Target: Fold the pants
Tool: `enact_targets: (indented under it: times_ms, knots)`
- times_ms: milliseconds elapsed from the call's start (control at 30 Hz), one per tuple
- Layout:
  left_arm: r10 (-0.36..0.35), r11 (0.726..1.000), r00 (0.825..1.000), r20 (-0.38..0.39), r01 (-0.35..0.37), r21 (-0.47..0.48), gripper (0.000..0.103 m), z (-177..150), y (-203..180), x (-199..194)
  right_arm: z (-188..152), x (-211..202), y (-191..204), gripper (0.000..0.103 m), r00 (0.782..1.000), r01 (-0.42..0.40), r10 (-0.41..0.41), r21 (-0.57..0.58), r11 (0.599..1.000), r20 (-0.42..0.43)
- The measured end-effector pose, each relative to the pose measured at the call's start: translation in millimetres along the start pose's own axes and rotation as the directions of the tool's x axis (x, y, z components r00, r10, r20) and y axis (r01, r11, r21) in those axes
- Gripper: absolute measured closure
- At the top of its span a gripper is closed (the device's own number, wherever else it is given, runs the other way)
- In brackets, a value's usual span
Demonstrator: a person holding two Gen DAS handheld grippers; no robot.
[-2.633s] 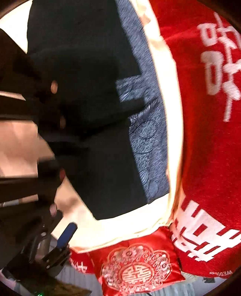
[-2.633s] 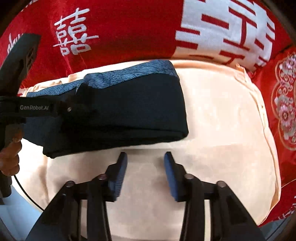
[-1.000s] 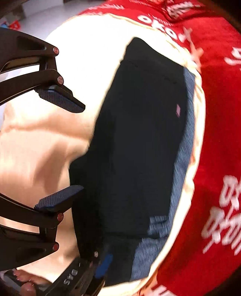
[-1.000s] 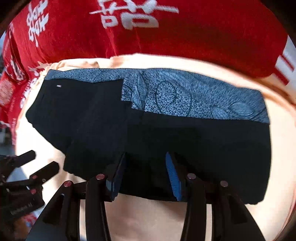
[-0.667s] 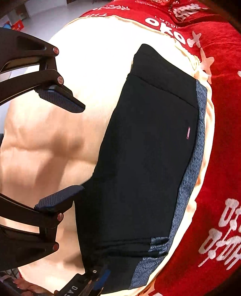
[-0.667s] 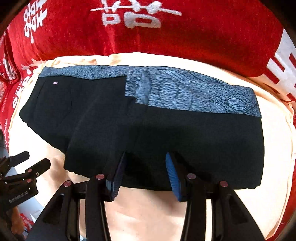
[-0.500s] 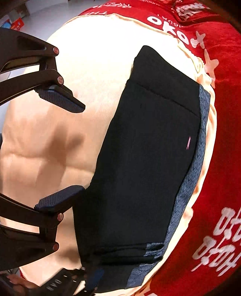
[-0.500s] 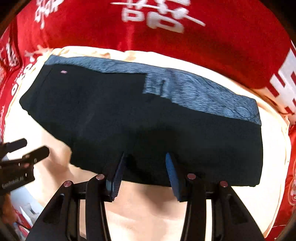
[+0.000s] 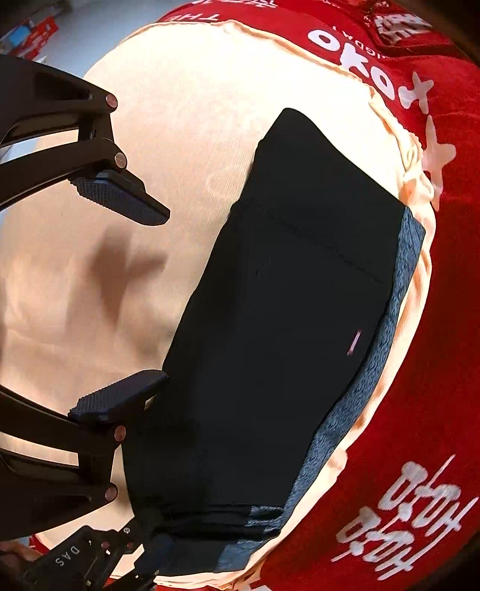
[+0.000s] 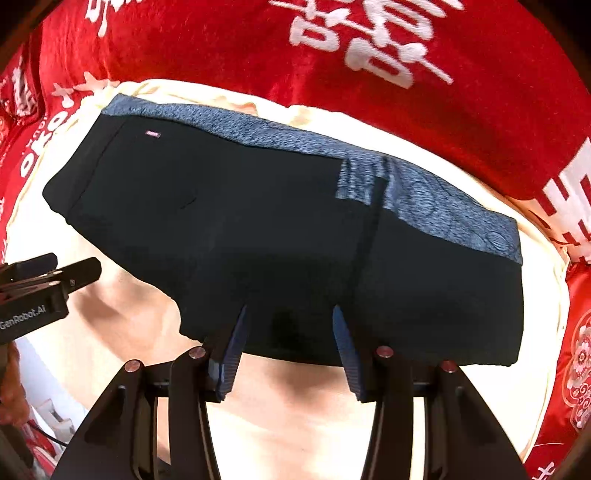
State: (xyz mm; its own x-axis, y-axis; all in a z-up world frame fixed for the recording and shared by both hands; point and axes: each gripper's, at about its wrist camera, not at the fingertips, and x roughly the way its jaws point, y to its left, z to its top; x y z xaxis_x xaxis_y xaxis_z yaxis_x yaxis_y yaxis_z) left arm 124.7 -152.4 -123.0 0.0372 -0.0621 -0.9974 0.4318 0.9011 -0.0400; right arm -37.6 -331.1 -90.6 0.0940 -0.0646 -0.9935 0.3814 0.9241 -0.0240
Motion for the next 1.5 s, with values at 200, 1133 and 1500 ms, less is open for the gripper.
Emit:
enact_targets:
  times_ms: [200,1133,1500]
  knots:
    - [-0.002,0.999,1.0,-0.006,0.002,-0.037,0.022,8,27,9,7,12,20,0.046,1.0,0.02,-0.02,-0.051,0.998,-0.01]
    - [-0.346,0.876,0.926,0.152,0.377,-0.302,0.022,24,151,20,2,54,23,0.042,0.997,-0.004,0.005,0.002,1.0,-0.083]
    - [-0.495,0.75,0.833,0.247,0.553,-0.363,0.022,36,164,37,6,51,20,0.042,0.997,-0.003,0.003,-0.004,1.0,-0.081]
